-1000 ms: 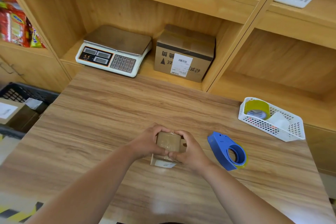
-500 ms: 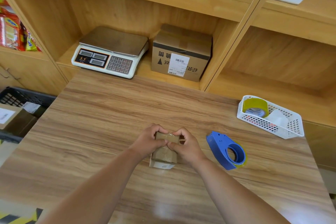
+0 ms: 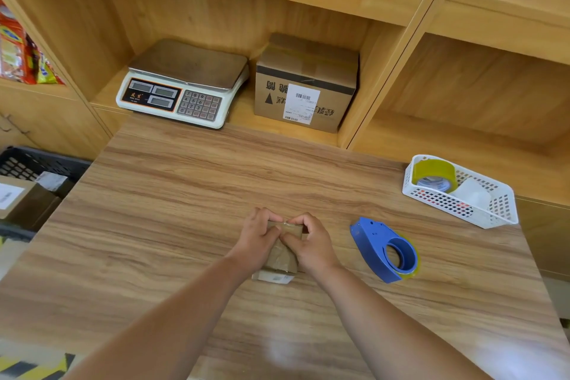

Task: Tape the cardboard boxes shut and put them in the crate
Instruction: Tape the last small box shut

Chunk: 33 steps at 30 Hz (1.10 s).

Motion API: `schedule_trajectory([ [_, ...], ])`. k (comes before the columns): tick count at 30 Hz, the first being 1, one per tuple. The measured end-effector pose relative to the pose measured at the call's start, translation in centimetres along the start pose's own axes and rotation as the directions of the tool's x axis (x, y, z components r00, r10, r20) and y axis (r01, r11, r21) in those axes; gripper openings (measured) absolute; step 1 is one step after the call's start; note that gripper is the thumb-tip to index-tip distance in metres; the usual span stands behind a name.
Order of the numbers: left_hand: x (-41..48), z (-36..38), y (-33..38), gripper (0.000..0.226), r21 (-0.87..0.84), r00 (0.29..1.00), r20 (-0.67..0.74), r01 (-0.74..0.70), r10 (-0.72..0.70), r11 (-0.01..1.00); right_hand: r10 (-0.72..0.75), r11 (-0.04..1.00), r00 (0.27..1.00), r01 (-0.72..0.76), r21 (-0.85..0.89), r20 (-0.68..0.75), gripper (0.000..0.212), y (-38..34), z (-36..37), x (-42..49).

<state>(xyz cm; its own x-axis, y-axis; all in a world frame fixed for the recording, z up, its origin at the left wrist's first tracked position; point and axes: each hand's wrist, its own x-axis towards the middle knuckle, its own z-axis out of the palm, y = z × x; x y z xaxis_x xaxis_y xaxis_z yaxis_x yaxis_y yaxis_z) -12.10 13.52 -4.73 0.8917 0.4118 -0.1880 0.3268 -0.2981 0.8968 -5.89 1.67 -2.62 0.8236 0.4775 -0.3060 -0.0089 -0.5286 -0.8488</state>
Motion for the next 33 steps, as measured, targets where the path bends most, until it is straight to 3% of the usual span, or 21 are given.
schedule_trajectory([
  [4, 0.0, 0.3, -0.4, 0.029, -0.03, 0.994, -0.091, -0.058, 0.055, 0.998, 0.012, 1.0, 1.0, -0.012, -0.007, -0.011, 0.022, 0.4, 0.1, 0.4],
  [7, 0.0, 0.4, -0.3, 0.026, -0.004, 0.995, -0.094, -0.045, 0.045, 0.999, 0.042, 0.999, 0.999, -0.041, 0.012, -0.021, 0.014, 0.2, 0.1, 0.7],
  [10, 0.0, 0.3, -0.2, 0.022, 0.009, 0.995, -0.097, -0.029, 0.03, 1.0, 0.063, 0.998, 0.998, -0.063, 0.017, -0.023, 0.023, -0.3, -0.1, 1.4],
  [15, 0.0, 0.3, 0.6, 0.019, -0.005, 0.993, -0.119, 0.008, -0.008, 1.0, 0.074, 0.989, 0.997, -0.076, -0.128, -0.021, 0.023, -1.1, -0.2, 2.2],
  [21, -0.2, 0.6, 0.7, 0.018, -0.04, 0.99, -0.141, 0.022, -0.027, 0.999, -0.03, 0.942, 0.998, 0.012, -0.335, -0.049, 0.03, -1.3, -0.4, 2.0],
  [26, -0.2, 0.6, 0.7, 0.018, -0.057, 0.987, -0.156, 0.028, -0.037, 0.998, 0.002, 0.963, 1.0, -0.003, -0.269, -0.004, 0.035, -0.9, -0.8, 2.6],
  [33, -0.2, 0.7, 0.7, 0.017, -0.012, 0.987, -0.152, 0.055, -0.056, 0.998, 0.014, 0.981, 1.0, -0.016, -0.196, -0.011, 0.021, -0.8, -0.5, 2.6],
])
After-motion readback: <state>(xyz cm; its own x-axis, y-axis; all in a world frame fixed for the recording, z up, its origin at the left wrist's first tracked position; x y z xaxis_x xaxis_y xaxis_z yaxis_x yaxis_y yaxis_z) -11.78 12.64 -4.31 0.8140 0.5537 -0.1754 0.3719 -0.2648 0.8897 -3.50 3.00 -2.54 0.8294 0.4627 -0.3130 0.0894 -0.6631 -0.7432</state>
